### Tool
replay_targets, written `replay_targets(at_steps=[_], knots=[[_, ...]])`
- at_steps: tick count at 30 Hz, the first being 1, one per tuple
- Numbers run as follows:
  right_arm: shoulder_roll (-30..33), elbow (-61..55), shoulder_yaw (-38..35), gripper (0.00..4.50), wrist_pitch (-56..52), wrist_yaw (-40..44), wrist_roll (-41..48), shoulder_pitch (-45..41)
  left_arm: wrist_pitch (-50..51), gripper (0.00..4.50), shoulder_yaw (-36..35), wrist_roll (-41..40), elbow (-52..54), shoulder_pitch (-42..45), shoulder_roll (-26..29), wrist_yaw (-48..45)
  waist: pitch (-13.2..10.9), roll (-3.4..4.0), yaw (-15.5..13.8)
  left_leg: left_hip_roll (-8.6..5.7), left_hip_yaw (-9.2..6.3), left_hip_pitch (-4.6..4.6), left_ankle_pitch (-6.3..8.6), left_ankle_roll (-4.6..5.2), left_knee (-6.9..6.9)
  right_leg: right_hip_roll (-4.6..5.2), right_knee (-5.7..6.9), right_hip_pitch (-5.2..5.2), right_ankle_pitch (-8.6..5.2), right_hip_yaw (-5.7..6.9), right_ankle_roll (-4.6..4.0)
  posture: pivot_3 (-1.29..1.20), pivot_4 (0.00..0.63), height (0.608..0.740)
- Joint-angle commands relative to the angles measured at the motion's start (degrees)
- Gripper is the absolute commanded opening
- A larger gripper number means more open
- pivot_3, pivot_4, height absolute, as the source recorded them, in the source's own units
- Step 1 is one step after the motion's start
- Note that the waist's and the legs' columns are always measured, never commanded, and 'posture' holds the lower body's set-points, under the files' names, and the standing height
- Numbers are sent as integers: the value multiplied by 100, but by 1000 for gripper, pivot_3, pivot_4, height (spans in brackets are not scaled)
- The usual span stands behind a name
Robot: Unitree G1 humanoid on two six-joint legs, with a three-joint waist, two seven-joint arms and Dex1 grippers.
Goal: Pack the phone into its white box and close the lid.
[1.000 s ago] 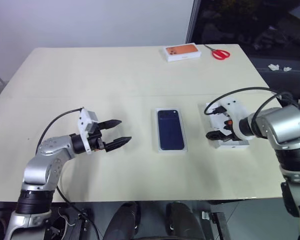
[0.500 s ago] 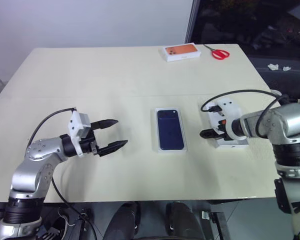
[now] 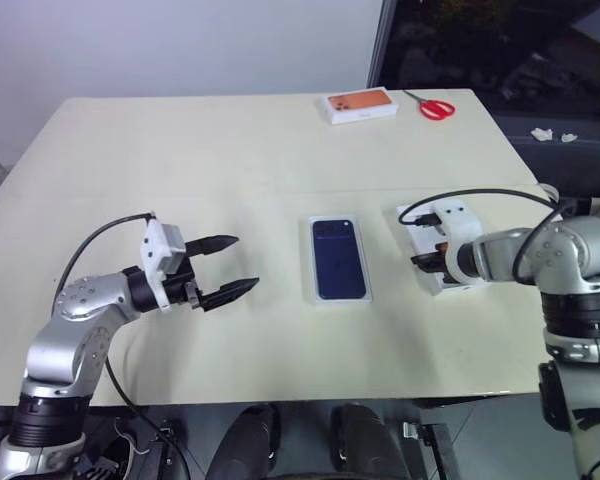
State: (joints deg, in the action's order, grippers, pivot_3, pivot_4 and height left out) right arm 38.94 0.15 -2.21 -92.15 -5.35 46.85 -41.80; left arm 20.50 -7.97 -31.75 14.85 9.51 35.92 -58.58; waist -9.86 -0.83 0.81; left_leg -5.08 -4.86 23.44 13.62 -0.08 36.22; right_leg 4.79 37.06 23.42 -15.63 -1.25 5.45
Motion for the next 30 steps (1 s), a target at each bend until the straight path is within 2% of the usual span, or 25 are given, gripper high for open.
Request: replay_targets(at_steps=[1,7,9,10,16,19,26,30], knots=[[-321,16,-483,45,-35,-131,50,-529,-67,4500,-149,-98,126,115,78,31,-2,3,4,1,0,0,0,0,-2,-2,1,2,0,0,0,0,150,740],[-1420,-326,-1220,45,96,382,258,-1269,121,4500,-315,-307,42,291,72,183,-3,5,10,9,0,2,-1,-1,-9,-14,4,11,0,0,0,0,150,740],[-2189,111,-2154,45,-1,435,961,-1555,212,4500,-394,-412,-6,359,66,263,-3,5,20,9,0,2,-1,-1,-8,-14,4,10,0,-1,0,0,150,740],[-2403,295,-2399,45,-28,480,1335,-1608,245,4500,-422,-425,-26,383,66,301,-3,6,20,10,0,2,-1,-1,-7,-15,5,10,1,-1,1,0,150,740],[-3255,534,-2932,45,-32,420,2955,-1278,446,4500,-547,-487,-190,535,19,629,-4,7,-7,2,-4,2,-1,-1,-6,-10,6,7,1,0,0,0,150,740],[-3536,774,-2958,45,98,202,3501,-1018,475,4500,-610,-559,-204,536,-53,751,-4,7,20,2,0,2,-1,-1,-5,-9,9,10,2,-4,-1,0,150,740],[-4154,717,-2376,45,322,-346,3749,30,551,4500,-679,-620,-57,359,-168,1067,-5,13,48,8,2,1,-3,-6,-10,-15,19,21,2,-9,-1,0,150,740],[-4223,697,-2107,45,498,-556,4019,333,497,4500,-630,-580,-26,259,-244,1203,-6,15,47,8,4,2,-3,-6,-9,-16,20,22,2,-11,-1,0,150,740]])
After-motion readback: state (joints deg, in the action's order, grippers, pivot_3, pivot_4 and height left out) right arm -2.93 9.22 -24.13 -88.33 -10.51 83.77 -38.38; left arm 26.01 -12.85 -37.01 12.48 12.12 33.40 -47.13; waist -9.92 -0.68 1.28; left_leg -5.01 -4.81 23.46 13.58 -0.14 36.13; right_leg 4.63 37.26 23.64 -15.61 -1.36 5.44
